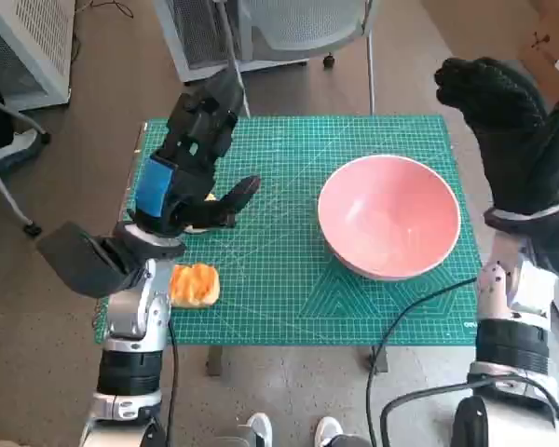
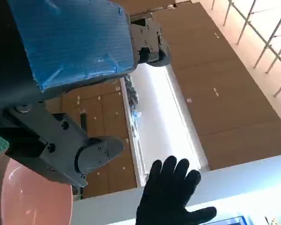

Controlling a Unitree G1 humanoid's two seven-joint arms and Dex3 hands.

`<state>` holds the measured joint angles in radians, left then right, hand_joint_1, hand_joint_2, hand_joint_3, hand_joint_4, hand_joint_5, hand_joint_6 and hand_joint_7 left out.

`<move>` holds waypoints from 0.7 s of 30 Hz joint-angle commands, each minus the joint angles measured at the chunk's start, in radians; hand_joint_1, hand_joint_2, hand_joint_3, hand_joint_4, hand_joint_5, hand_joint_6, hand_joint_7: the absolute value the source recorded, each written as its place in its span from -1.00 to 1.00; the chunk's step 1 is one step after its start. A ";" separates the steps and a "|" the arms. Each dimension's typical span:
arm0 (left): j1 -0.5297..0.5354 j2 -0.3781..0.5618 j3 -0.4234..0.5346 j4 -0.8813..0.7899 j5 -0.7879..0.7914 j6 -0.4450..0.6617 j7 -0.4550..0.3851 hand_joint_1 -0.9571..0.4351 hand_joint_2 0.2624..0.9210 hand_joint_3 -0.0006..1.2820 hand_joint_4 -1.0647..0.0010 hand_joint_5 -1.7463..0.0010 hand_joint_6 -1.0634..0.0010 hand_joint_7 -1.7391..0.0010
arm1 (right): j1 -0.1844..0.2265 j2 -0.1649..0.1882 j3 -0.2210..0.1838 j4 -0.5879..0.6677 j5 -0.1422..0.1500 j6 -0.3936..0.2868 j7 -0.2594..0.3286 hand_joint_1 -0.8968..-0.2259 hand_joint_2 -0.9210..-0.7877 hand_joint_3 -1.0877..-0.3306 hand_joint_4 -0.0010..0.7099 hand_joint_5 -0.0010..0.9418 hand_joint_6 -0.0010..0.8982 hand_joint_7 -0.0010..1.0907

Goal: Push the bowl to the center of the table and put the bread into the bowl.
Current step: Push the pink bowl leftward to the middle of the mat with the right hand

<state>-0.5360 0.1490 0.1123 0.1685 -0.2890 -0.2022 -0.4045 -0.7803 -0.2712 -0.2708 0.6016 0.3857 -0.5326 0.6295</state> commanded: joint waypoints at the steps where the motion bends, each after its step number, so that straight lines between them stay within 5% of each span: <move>1: -0.017 0.004 0.000 -0.002 0.001 -0.013 -0.004 0.23 0.12 0.16 0.86 0.93 1.00 0.41 | 0.016 -0.002 -0.003 0.016 -0.002 0.009 -0.006 -0.30 -1.00 -0.21 -0.30 -1.00 -0.17 -1.00; 21: -0.014 0.005 0.001 -0.014 -0.004 -0.002 -0.003 0.17 0.12 0.15 0.87 0.93 1.00 0.41 | 0.032 0.000 -0.010 -0.002 0.015 0.031 -0.011 -0.33 -1.00 -0.14 -0.29 -0.99 -0.16 -0.99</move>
<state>-0.5366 0.1504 0.1127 0.1681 -0.2891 -0.2028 -0.4047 -0.7725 -0.2712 -0.2764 0.5940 0.3922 -0.5185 0.6221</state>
